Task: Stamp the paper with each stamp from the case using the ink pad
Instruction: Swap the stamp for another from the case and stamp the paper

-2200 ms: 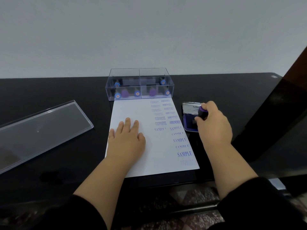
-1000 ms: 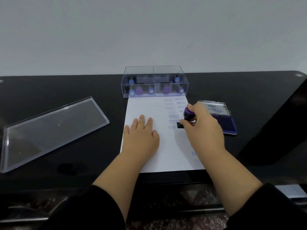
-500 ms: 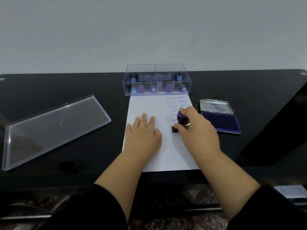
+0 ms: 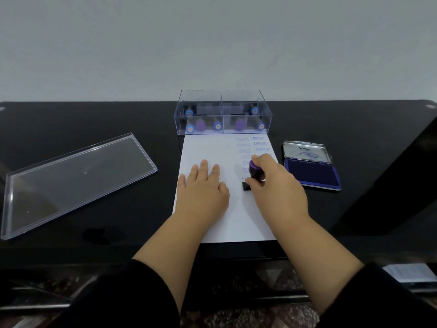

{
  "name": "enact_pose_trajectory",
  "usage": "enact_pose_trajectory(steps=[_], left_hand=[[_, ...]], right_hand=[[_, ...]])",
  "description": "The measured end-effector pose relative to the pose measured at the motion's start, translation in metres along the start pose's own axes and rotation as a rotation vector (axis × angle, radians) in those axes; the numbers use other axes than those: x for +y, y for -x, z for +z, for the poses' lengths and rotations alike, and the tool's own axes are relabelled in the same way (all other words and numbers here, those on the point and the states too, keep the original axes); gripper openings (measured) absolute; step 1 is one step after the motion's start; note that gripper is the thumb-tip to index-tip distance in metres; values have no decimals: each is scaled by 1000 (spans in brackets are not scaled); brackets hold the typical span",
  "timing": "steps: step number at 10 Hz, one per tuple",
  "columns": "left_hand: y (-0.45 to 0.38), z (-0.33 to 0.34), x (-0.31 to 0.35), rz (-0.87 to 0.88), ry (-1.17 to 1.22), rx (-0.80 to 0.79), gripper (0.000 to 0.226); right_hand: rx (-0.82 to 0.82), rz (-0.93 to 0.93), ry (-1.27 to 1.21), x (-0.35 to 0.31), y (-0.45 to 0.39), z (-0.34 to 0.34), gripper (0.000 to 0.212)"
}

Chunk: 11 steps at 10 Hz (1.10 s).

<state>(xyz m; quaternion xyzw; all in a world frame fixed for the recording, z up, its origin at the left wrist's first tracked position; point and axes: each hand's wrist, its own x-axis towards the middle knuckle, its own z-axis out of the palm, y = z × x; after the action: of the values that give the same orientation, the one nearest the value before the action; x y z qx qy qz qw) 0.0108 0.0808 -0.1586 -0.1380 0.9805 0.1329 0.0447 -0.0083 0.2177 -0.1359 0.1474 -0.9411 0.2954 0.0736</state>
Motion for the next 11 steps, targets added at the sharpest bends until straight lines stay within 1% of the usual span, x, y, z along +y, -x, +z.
enact_pose_trajectory(steps=[4,7,8,9,11], left_hand=[[1,0,0,-1,-4,5,54],[1,1,1,-7,-1,8,54],[2,1,1,-5,2,9,54],[2,1,1,-2,1,12,54],[2,2,0,0,0,19,54]], right_hand=[[15,-9,-7,1,1,1,28],[28,-17,-42,3,2,4,27],[62,24,-166,5,1,2,26],[156,90,-356,9,-4,-7,27],[268,167,-567,21,-11,-22,32]])
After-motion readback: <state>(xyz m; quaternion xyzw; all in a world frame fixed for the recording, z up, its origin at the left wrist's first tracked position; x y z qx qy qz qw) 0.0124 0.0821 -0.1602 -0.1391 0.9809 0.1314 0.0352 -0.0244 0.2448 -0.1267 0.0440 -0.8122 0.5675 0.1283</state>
